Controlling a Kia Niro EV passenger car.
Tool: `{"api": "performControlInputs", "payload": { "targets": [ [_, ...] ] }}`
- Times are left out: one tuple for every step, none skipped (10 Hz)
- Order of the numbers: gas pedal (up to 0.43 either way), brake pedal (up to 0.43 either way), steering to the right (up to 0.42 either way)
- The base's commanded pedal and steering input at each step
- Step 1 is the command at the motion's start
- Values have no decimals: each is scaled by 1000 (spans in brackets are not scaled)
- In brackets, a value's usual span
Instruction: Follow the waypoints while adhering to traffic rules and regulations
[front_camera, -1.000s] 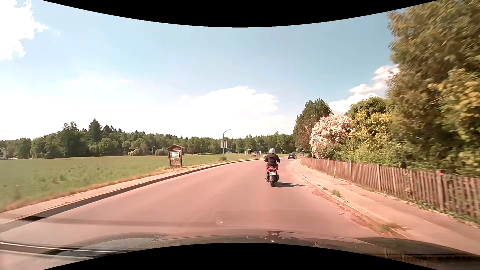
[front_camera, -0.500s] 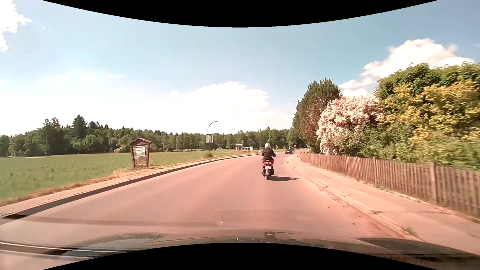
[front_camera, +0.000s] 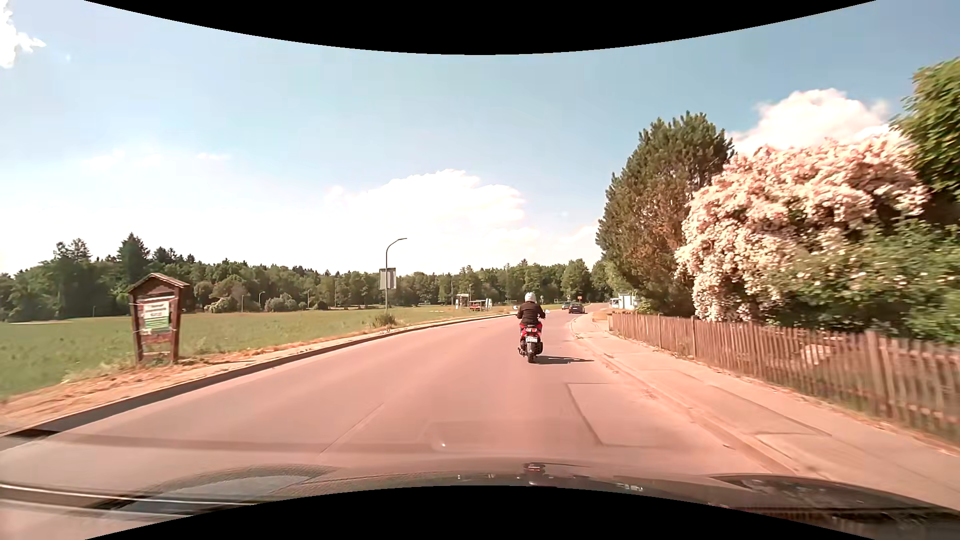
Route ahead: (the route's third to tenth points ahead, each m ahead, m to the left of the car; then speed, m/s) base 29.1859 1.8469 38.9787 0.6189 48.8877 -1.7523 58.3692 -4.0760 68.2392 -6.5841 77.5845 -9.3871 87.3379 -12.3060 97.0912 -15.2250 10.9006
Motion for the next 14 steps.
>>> {"api": "performControlInputs", "payload": {
  "targets": [
    [228,6,24],
    [240,6,24],
    [248,6,23],
    [248,6,23],
    [248,6,23],
    [260,6,23],
    [260,6,22],
    [260,6,22],
    [260,6,22],
    [260,6,21],
    [260,6,20],
    [260,6,19],
    [260,6,17],
    [260,6,17]
  ]
}}
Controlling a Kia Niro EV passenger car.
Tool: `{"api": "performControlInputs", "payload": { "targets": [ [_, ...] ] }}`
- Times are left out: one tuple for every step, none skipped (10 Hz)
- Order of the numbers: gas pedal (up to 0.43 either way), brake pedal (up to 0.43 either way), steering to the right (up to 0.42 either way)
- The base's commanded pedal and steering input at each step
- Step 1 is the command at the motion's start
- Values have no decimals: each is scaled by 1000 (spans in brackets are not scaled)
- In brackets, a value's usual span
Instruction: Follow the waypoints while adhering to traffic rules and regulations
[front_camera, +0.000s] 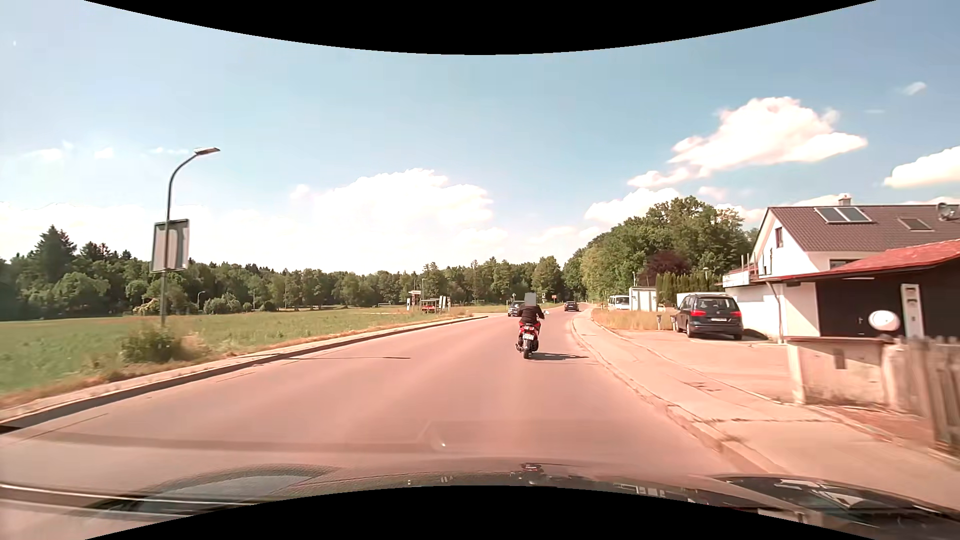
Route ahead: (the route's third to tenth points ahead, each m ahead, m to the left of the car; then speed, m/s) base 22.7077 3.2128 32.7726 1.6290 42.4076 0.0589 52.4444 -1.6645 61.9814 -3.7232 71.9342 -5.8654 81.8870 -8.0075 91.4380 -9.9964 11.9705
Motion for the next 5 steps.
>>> {"api": "performControlInputs", "payload": {
  "targets": [
    [260,6,18],
    [260,6,20],
    [260,6,21],
    [260,6,21],
    [260,6,21]
  ]
}}
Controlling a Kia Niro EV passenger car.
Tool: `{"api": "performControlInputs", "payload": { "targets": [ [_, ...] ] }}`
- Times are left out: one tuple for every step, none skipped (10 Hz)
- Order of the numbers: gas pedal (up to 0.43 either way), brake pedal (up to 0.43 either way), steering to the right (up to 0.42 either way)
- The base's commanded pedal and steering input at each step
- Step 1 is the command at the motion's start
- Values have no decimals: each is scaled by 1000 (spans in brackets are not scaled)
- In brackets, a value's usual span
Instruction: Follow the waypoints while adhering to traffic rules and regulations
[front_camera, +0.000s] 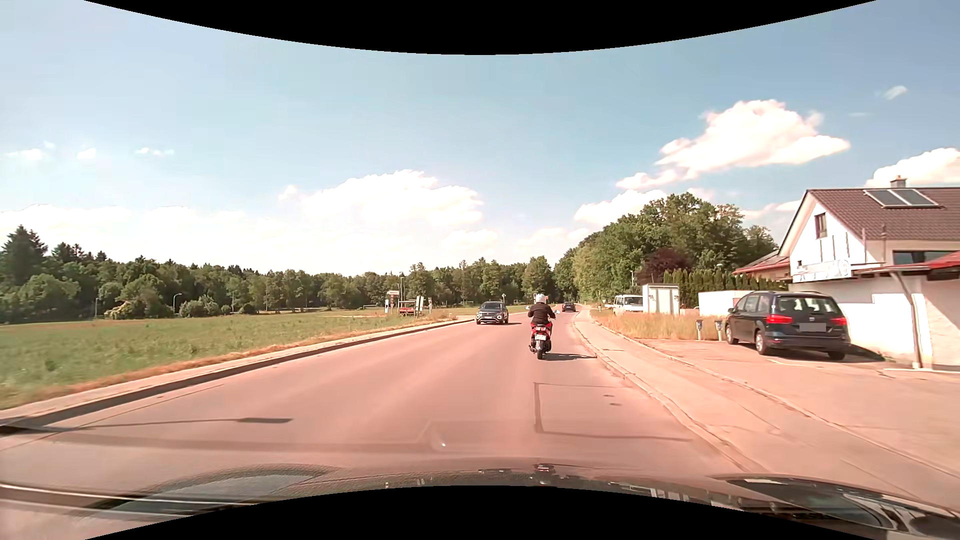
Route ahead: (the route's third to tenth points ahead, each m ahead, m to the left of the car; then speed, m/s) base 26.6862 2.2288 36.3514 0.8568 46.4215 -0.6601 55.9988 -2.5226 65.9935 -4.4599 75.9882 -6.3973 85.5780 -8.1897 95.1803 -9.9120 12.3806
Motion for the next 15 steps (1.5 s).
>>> {"api": "performControlInputs", "payload": {
  "targets": [
    [260,6,24],
    [260,6,31],
    [260,6,32],
    [260,6,32],
    [260,6,31],
    [260,6,29],
    [260,6,28],
    [260,6,27],
    [260,6,24],
    [260,6,22],
    [260,6,20],
    [260,6,20],
    [260,6,20],
    [260,6,19],
    [260,6,18]
  ]
}}
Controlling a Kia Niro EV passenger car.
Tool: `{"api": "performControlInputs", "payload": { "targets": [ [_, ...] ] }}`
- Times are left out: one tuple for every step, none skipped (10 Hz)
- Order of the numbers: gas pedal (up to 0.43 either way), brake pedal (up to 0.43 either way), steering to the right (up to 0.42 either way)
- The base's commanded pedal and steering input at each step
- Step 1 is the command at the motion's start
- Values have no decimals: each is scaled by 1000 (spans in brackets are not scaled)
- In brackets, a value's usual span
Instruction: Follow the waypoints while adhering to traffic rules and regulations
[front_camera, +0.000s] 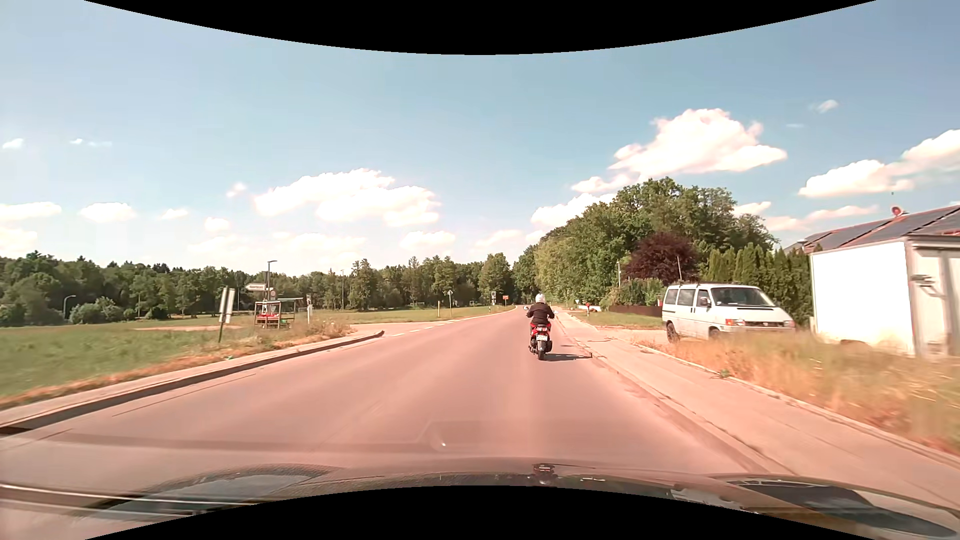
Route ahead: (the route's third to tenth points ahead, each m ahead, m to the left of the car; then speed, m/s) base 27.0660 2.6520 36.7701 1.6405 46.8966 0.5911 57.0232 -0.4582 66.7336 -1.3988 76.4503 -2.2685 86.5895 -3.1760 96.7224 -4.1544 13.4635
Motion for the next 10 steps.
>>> {"api": "performControlInputs", "payload": {
  "targets": [
    [260,6,18],
    [260,6,18],
    [260,6,18],
    [260,6,17],
    [248,6,18],
    [228,6,17],
    [197,6,17],
    [177,6,17],
    [177,6,17],
    [177,6,17]
  ]
}}
